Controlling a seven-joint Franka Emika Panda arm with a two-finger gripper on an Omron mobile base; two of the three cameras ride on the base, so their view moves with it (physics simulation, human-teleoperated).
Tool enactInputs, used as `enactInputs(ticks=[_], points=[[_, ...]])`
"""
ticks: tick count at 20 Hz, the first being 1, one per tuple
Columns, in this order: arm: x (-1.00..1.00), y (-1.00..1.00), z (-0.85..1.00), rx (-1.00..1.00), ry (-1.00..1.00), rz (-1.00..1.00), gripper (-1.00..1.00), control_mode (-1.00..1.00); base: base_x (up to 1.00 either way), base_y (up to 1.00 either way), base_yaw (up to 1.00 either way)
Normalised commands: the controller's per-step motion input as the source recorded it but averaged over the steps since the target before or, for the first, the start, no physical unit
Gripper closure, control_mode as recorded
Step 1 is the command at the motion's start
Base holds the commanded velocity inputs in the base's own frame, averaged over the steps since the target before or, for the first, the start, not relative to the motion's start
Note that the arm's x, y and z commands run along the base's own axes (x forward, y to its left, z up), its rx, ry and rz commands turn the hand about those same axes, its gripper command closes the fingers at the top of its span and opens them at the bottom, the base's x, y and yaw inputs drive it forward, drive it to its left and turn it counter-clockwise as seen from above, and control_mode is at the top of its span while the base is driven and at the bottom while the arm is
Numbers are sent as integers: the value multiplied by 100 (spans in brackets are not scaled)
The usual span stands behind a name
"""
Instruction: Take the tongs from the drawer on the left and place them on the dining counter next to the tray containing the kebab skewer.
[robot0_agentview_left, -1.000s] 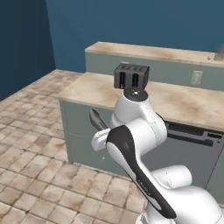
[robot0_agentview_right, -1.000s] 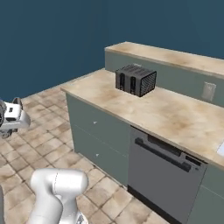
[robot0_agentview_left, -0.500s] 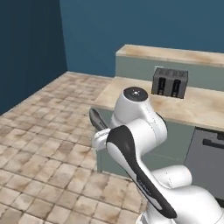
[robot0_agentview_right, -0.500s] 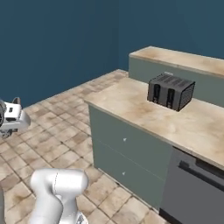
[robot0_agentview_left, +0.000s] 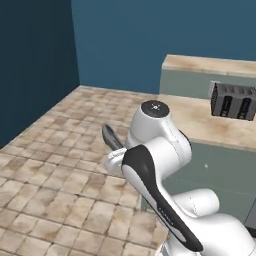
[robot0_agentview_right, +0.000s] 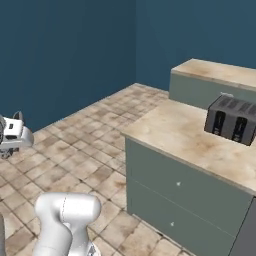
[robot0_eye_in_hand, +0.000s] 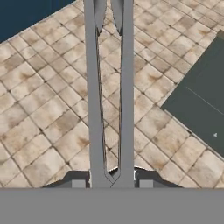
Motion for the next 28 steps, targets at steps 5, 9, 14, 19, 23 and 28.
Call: enactInputs(ticks=[5,9,14,19,23,28], points=[[0,0,0,0,0,0,100,100,100,100,-31],[0,0,0,0,0,0,100,100,100,100,-34],[0,0,0,0,0,0,100,100,96,100,-35],[0,0,0,0,0,0,100,100,96,100,-44],[0,0,0,0,0,0,100,100,100,100,-56],[0,0,0,0,0,0,100,100,100,100,-62]])
